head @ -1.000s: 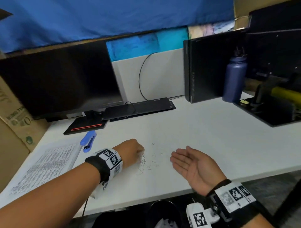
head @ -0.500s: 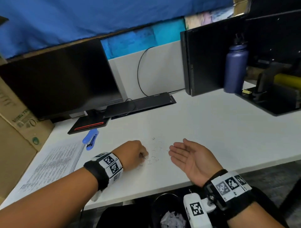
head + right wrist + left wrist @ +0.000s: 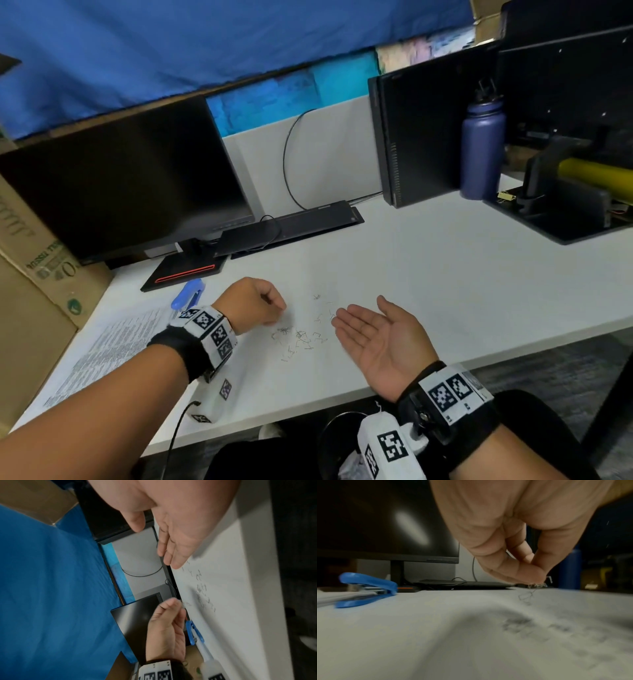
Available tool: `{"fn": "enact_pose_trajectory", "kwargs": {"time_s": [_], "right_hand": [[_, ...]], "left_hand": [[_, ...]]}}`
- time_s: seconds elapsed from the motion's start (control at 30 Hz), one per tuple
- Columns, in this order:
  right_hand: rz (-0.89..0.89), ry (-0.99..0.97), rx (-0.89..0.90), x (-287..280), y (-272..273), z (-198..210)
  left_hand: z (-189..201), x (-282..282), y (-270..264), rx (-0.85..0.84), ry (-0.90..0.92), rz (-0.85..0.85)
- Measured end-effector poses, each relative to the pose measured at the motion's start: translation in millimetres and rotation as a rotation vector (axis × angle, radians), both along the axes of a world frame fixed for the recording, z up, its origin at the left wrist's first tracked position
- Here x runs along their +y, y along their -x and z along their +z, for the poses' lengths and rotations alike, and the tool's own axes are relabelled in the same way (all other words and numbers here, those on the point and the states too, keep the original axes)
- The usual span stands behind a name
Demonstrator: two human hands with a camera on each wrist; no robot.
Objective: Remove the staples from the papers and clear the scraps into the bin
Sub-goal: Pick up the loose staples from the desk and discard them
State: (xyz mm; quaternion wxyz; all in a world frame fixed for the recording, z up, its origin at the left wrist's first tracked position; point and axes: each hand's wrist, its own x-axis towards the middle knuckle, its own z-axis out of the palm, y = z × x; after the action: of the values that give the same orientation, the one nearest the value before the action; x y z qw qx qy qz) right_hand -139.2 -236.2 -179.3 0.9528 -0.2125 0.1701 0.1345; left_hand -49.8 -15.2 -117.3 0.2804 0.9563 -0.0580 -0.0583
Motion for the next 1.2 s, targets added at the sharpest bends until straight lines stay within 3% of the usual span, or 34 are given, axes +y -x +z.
{"fn": "enact_pose_trajectory", "kwargs": {"time_s": [0.17, 0.33, 0.47, 0.6, 0.8, 0.9, 1.0, 1.07, 1.2], "right_hand": [[-0.004, -0.11, 0.094, 8, 4, 3], [-0.02, -0.21, 0.087, 15, 7, 7], [-0.053, -0.211, 0.09, 13, 7, 5], [-0.038, -0.201, 0.055, 12, 8, 7], [-0.041, -0.158, 0.06, 1, 1, 8], [-0.065, -0.14, 0.054, -6, -2, 8], [-0.094, -0.131, 0.05, -13, -5, 7], [-0.102, -0.121, 0.045, -16, -6, 8], [-0.101, -0.106, 0.052, -14, -6, 7]], "left_hand": [[29, -50, 35, 0.06, 0.256, -0.193], [26, -94, 61, 0.131, 0.147, -0.36], [23, -102, 62, 0.071, 0.046, -0.378], [25, -94, 55, 0.028, 0.067, -0.359], [27, -51, 29, 0.051, 0.159, -0.115], [18, -26, 19, 0.036, 0.003, -0.046], [5, -15, 22, 0.088, -0.427, -0.134], [-9, -11, 24, 0.156, -0.612, -0.187], [-28, -13, 27, 0.128, -0.699, -0.291]]}}
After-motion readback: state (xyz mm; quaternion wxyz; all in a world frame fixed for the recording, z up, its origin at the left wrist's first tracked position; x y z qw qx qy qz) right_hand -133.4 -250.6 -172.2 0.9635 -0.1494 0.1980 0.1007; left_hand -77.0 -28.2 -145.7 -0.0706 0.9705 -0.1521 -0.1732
